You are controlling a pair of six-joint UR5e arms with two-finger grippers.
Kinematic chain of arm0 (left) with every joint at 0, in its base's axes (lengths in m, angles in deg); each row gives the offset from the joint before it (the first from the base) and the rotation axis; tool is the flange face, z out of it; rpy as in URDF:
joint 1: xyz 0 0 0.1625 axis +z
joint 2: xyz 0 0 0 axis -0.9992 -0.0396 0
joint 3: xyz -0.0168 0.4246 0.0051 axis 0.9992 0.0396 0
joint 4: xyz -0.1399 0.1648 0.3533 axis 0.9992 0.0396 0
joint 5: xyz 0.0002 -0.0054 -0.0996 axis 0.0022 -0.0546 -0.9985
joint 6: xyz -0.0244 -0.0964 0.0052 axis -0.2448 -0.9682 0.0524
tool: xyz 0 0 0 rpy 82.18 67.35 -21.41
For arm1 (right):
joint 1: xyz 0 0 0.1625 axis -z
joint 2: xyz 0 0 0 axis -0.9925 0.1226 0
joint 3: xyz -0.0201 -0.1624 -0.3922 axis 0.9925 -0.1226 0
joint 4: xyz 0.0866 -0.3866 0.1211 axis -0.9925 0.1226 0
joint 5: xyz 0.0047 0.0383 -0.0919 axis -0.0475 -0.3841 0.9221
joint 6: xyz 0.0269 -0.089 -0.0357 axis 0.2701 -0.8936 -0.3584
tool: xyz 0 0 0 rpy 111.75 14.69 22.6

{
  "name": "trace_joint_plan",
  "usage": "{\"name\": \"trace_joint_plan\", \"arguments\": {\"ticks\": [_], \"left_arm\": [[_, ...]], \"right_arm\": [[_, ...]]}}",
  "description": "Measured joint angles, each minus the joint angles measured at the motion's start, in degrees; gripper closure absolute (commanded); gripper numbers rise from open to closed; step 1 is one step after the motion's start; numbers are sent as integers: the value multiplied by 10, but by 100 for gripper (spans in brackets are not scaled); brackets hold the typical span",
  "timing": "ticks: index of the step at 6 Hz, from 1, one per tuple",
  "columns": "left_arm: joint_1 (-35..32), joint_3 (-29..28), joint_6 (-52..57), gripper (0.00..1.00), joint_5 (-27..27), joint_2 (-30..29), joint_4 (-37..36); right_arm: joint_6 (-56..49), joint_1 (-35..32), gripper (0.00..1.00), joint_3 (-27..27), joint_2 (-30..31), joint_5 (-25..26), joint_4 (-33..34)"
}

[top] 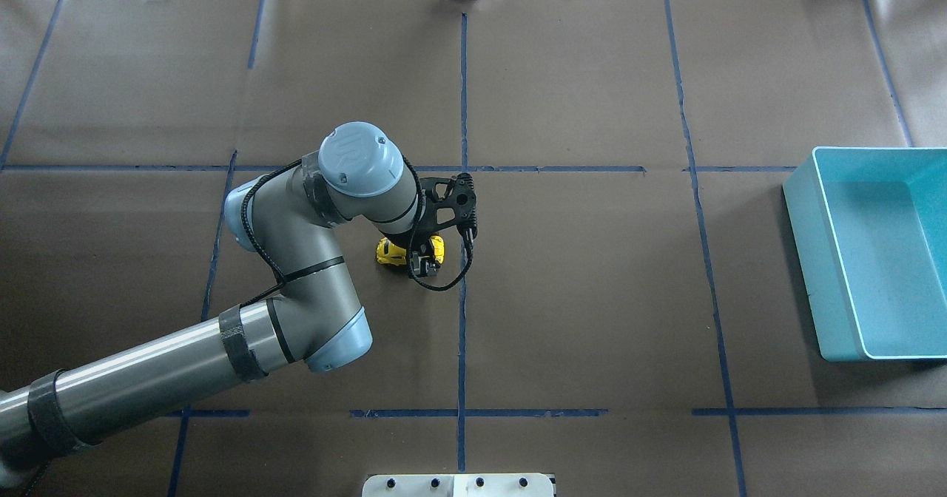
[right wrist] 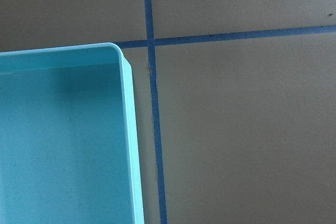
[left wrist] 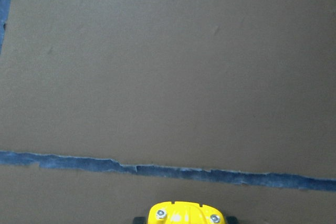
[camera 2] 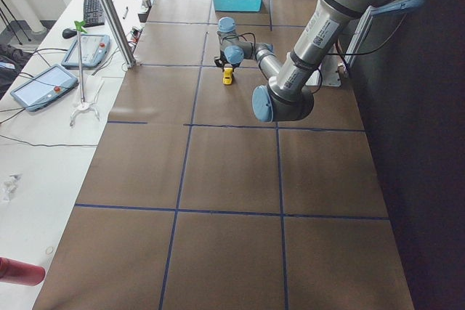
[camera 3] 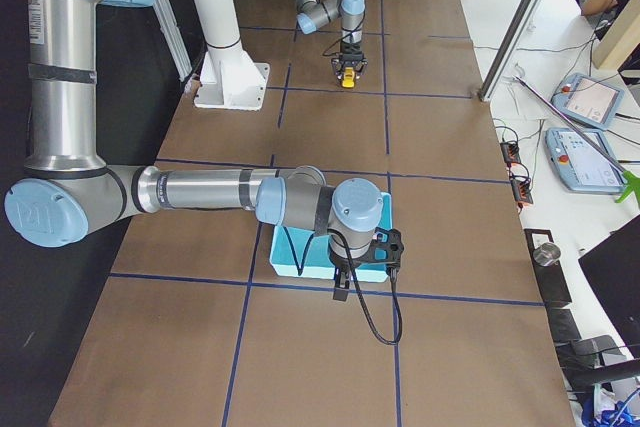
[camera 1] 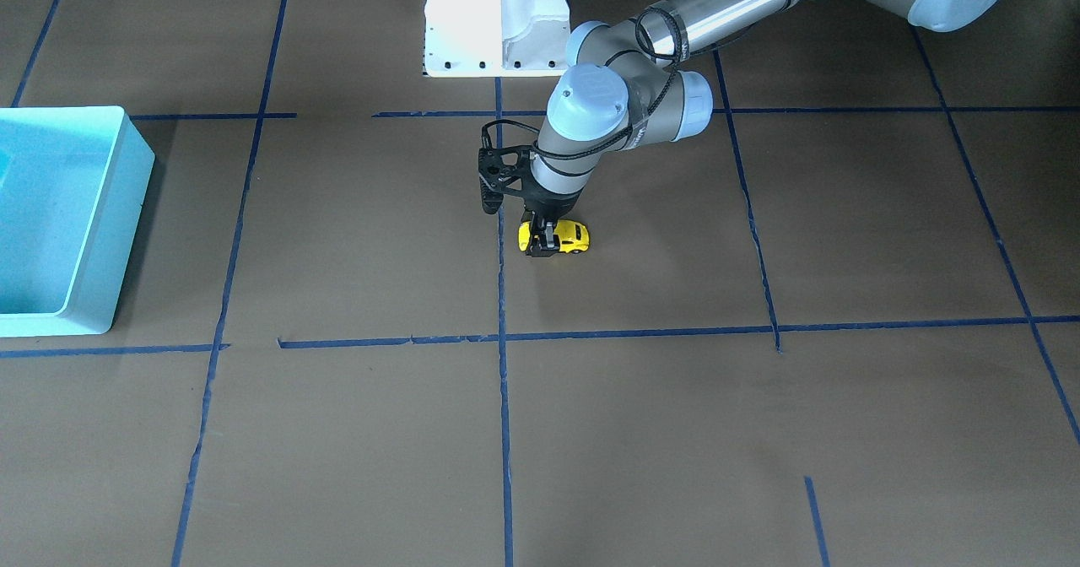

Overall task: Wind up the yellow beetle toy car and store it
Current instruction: 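Keep dragging the car away from the tray with the left gripper, then open the left gripper to release the car toward the tray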

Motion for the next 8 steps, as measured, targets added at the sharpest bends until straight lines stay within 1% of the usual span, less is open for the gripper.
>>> {"name": "trace_joint_plan", "arguments": {"ticks": [3, 4, 5, 8], "left_arm": [[-10, 36, 25, 97, -1, 49, 11], [-10, 39, 26, 59, -2, 55, 15], [-10, 40, 29, 1, -2, 58, 16], [-12, 41, 34, 0, -2, 58, 17]], "right_arm": [[0, 0, 0, 0, -1, 0, -1], [1, 0, 0, 0, -1, -1, -1], [1, 0, 0, 1, -1, -1, -1], [1, 0, 0, 1, -1, -2, 0]]}}
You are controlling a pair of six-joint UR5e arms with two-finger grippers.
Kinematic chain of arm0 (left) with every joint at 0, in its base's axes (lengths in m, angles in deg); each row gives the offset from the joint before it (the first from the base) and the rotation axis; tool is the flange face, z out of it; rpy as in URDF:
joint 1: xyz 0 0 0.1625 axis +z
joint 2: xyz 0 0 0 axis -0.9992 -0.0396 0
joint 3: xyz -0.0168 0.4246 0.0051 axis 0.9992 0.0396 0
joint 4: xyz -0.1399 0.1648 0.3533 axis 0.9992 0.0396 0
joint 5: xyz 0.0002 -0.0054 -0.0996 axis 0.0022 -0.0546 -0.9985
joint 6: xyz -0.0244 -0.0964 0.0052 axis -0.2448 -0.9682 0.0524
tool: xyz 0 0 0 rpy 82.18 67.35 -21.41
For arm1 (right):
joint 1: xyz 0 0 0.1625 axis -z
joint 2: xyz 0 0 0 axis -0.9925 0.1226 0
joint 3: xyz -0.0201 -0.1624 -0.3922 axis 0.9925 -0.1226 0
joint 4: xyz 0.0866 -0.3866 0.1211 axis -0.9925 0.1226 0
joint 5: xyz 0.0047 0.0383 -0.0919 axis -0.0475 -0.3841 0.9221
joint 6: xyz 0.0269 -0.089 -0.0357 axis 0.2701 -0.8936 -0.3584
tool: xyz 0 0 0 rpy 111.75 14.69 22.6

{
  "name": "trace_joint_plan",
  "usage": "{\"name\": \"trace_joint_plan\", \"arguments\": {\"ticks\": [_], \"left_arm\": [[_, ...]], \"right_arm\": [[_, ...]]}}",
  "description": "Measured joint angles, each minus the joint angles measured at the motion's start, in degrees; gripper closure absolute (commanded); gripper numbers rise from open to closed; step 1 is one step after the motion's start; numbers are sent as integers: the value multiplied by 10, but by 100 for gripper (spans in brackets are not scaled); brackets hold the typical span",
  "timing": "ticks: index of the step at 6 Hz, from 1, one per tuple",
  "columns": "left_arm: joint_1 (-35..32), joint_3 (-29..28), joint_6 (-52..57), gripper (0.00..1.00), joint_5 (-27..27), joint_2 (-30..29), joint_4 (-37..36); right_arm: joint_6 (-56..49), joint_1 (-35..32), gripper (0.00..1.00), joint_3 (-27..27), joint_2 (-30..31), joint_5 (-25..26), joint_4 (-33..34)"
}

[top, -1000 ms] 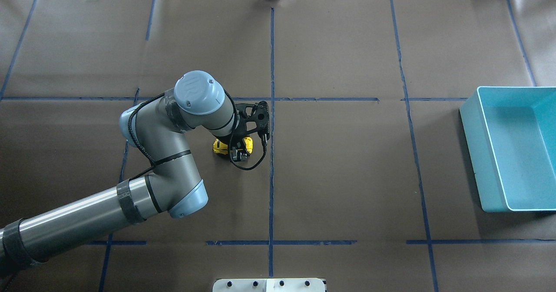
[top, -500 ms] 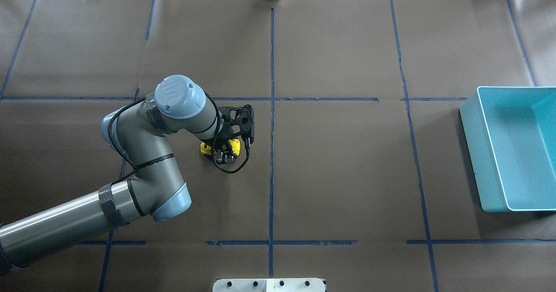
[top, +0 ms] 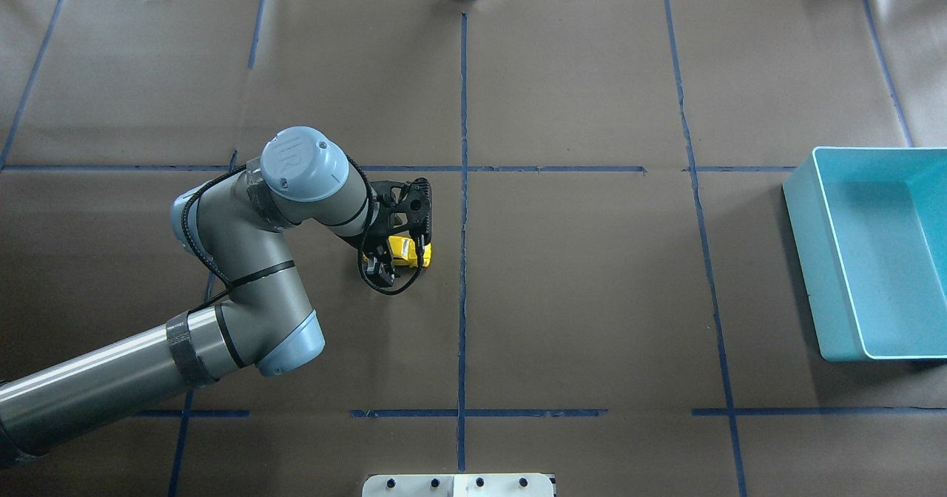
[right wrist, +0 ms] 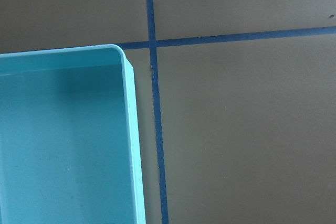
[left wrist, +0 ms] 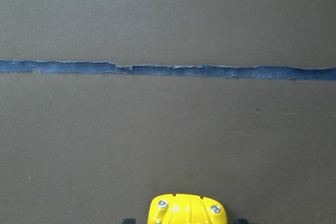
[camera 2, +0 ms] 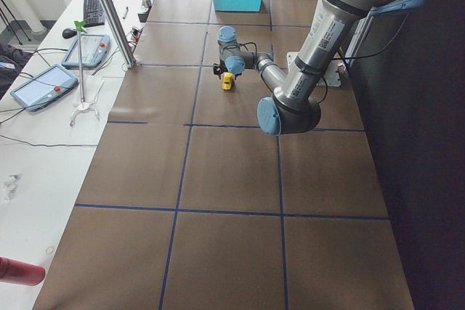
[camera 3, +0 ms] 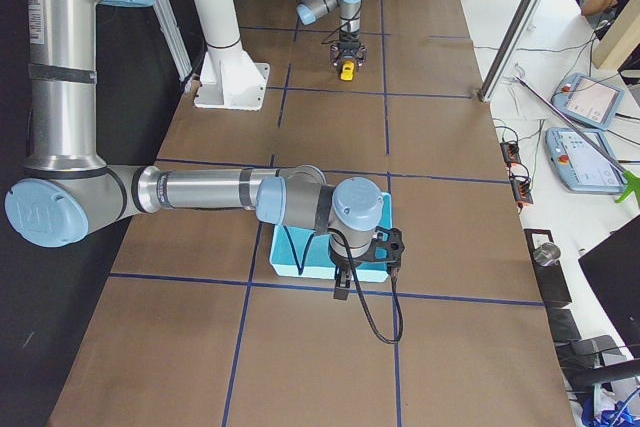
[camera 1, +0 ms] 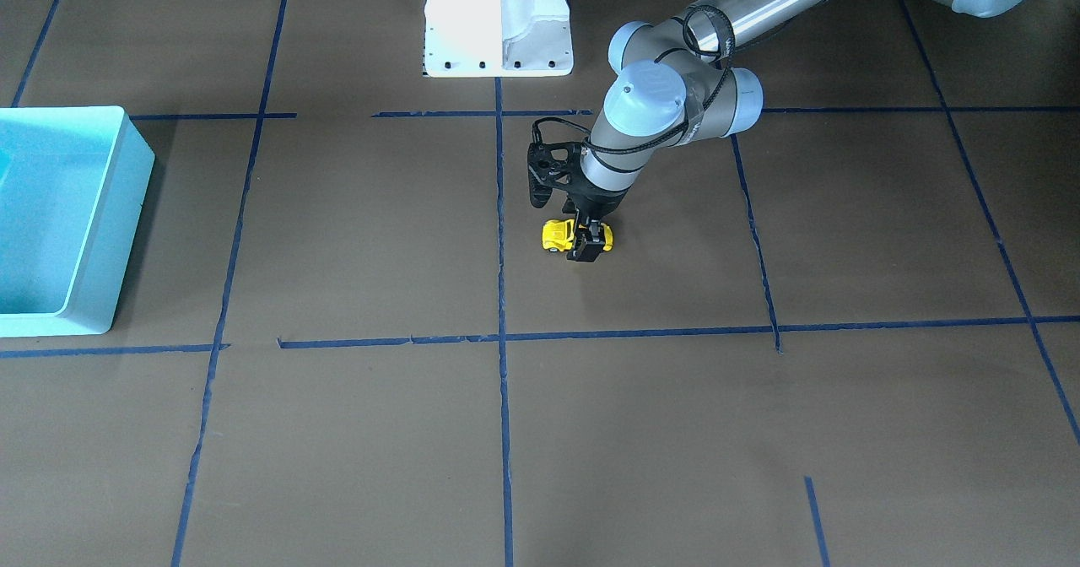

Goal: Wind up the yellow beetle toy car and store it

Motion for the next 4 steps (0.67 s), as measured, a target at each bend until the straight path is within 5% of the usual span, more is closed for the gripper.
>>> {"name": "trace_joint_plan", "arguments": {"ticks": [4], "left_arm": [[-10, -1, -4, 0, 2, 1, -9]], "right_arm": [[0, 0, 0, 0, 0, 0, 0]]}}
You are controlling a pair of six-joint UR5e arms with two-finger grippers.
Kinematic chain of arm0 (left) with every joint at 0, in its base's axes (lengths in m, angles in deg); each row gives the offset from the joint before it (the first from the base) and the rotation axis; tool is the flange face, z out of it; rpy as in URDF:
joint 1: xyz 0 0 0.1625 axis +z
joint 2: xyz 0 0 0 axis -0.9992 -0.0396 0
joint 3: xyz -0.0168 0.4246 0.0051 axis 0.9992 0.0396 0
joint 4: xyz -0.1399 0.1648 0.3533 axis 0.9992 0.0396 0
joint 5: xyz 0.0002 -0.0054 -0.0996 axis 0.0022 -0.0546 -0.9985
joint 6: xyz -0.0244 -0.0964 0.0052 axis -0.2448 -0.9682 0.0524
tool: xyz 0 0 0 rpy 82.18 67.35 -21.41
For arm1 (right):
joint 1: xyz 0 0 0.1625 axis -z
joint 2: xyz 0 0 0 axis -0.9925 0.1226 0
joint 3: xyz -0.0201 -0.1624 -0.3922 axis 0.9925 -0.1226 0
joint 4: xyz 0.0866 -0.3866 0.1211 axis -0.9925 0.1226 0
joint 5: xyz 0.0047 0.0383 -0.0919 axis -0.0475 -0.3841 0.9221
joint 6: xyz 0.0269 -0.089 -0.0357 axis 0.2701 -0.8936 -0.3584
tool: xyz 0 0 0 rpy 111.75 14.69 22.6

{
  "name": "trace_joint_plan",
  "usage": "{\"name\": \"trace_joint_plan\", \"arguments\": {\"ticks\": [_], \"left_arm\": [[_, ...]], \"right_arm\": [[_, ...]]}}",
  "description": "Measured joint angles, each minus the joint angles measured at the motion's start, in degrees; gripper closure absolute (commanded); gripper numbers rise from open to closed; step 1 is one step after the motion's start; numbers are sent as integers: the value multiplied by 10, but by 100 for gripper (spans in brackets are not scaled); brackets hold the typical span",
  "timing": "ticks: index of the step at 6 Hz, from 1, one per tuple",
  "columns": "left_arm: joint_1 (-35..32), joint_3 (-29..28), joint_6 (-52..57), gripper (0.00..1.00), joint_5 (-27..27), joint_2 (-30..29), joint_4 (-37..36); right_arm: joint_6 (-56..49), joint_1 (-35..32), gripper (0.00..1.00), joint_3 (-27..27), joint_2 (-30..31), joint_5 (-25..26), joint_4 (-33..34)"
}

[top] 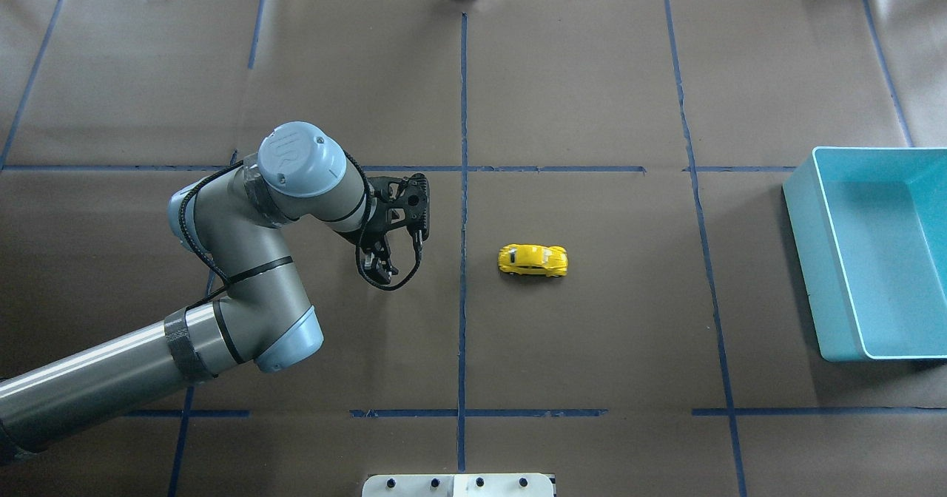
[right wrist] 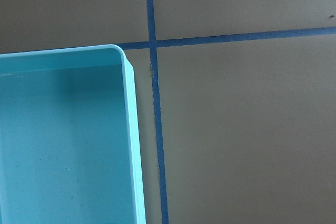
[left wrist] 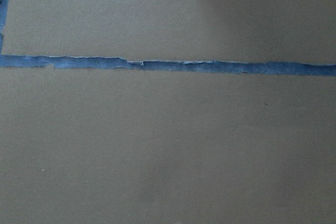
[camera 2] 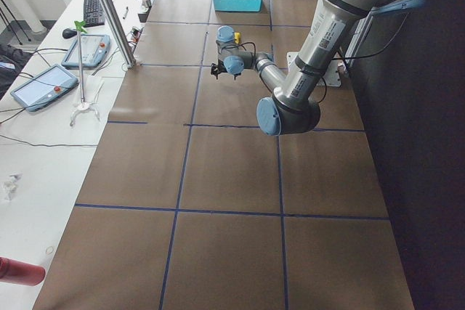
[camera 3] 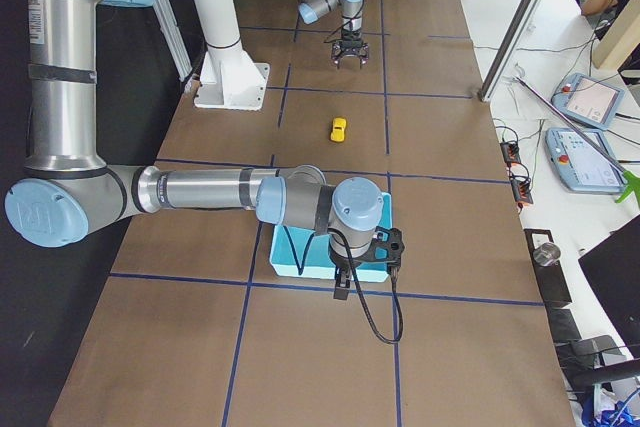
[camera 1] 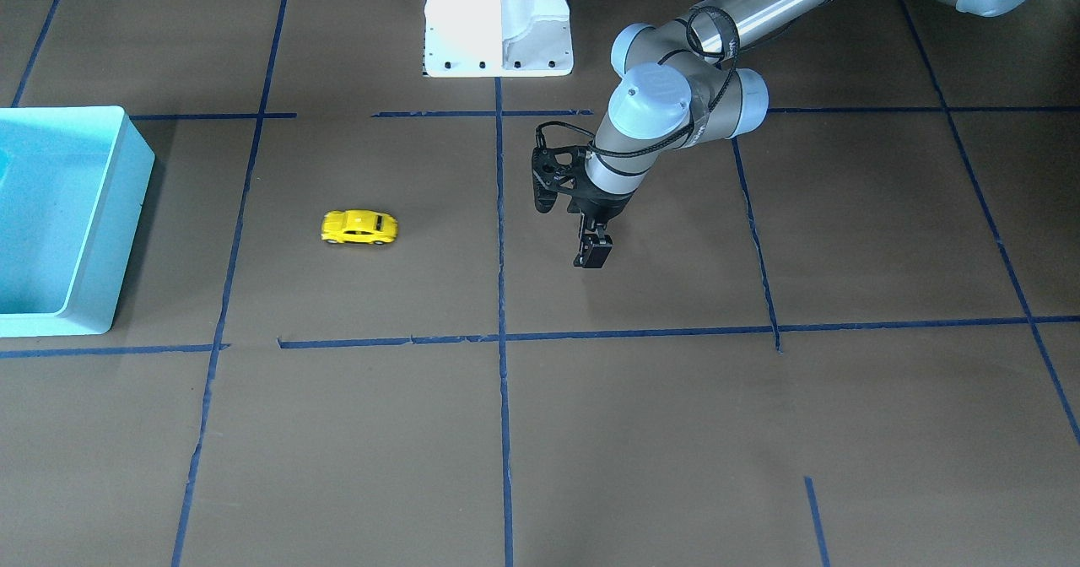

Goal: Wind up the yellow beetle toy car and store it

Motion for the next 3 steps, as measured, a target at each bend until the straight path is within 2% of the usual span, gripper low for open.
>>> {"name": "trace_joint_plan", "arguments": {"ticks": [3], "left_arm": [[-18, -5, -6, 0, 1, 1, -17]], "right_arm": [[0, 0, 0, 0, 0, 0, 0]]}}
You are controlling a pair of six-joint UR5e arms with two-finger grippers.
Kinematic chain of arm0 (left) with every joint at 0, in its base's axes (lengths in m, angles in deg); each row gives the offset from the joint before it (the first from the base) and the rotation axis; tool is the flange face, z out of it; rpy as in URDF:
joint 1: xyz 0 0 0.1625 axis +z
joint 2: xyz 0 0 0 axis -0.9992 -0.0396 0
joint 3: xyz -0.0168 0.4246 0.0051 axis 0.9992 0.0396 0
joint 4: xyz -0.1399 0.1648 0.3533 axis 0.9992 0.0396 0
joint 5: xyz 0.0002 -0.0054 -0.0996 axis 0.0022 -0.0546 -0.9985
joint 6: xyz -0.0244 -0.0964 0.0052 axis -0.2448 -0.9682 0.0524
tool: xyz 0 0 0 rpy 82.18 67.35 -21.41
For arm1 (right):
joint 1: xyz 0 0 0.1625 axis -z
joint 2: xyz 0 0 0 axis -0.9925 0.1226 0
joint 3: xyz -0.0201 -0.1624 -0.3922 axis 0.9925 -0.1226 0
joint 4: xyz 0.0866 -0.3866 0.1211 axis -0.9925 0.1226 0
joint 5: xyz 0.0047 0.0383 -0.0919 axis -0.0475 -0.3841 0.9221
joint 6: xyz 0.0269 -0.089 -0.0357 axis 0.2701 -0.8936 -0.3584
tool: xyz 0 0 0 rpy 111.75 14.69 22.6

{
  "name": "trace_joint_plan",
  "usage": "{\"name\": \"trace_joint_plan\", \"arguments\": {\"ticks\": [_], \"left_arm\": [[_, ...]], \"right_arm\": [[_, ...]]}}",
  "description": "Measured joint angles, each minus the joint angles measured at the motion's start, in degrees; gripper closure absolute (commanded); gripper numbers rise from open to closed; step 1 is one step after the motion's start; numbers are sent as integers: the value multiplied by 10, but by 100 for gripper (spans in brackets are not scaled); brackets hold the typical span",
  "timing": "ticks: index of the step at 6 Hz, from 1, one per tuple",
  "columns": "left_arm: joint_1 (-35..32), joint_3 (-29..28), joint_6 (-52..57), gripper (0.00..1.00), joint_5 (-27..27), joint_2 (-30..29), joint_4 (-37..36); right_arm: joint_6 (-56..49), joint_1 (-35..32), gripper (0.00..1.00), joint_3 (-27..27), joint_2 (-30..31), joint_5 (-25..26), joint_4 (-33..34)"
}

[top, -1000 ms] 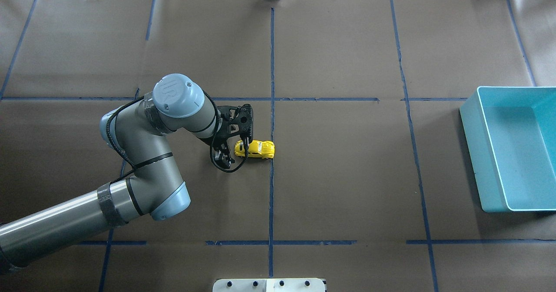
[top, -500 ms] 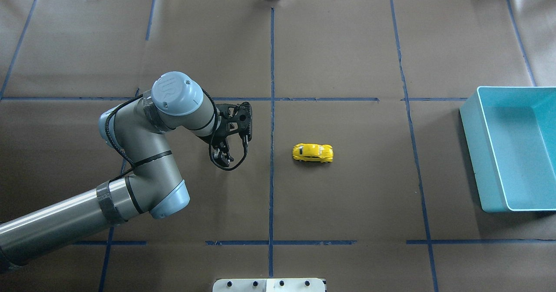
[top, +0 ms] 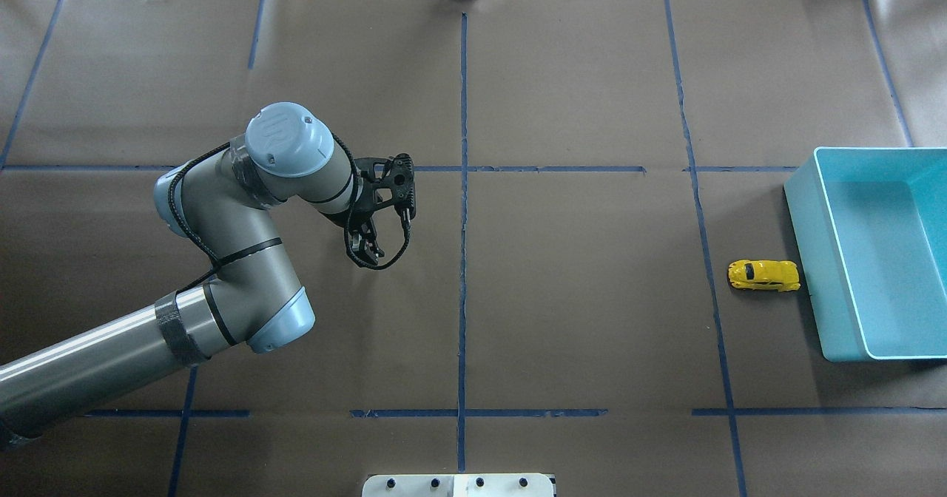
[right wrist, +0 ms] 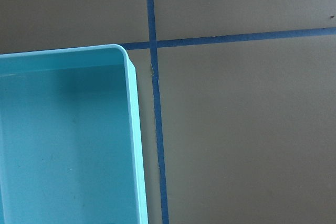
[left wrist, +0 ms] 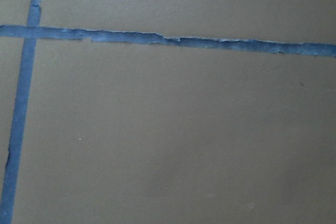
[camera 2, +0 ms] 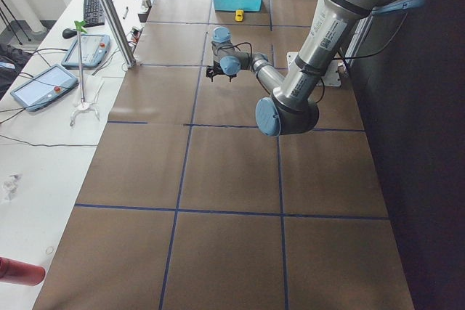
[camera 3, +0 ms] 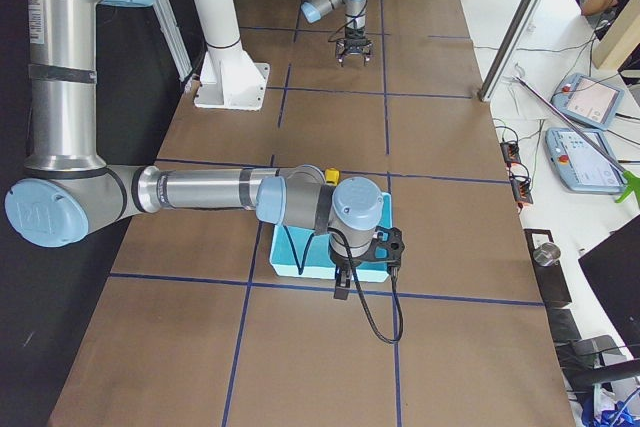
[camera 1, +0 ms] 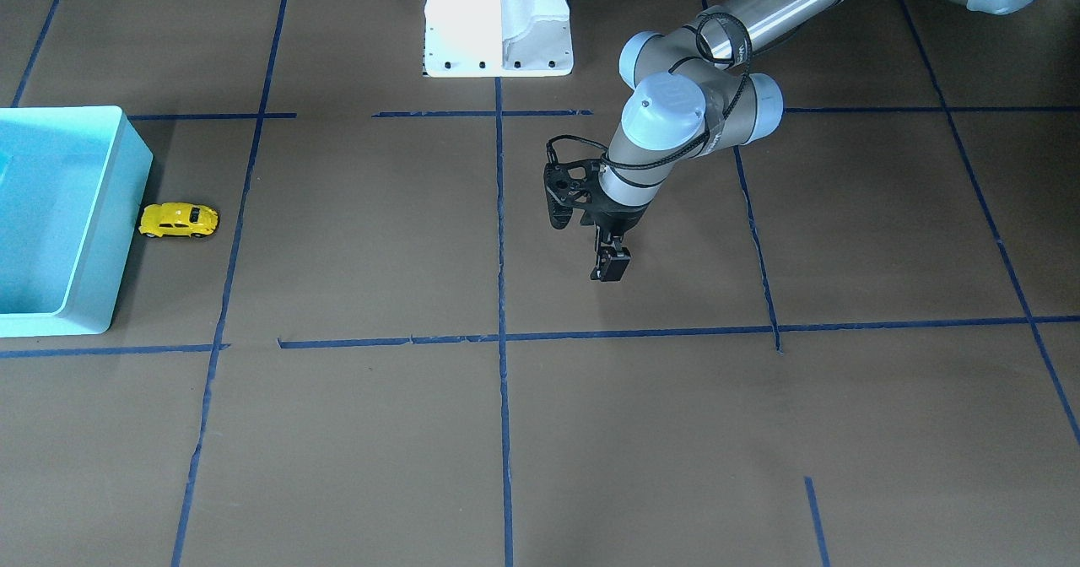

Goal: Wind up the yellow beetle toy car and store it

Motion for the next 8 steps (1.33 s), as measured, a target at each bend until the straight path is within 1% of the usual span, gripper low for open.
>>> {"name": "trace_joint_plan", "arguments": {"ticks": [2, 3, 4, 5, 6, 7, 8], "left_arm": [[-10, -1, 0, 0, -1, 0, -13], [-33, -1, 0, 0, -4, -1, -37], [-63, -1, 0, 0, -18, -3, -84], [-88, 1, 0, 0, -41, -9, -135], [-110, 9, -1, 0, -76, -15, -186], [-136, 19, -3, 0, -117, -13, -229], [-163, 29, -5, 0, -134, -1, -260]], "right_arm": [[-1, 0, 0, -1, 0, 0, 1], [-1, 0, 0, -1, 0, 0, 0], [-1, 0, 0, 0, 0, 0, -1], [-1, 0, 0, 2, -1, 0, -2], [-1, 0, 0, 5, -2, -3, -3], [-2, 7, 0, 16, -4, -8, -4], [-3, 30, 0, 41, -9, -6, -14]]}}
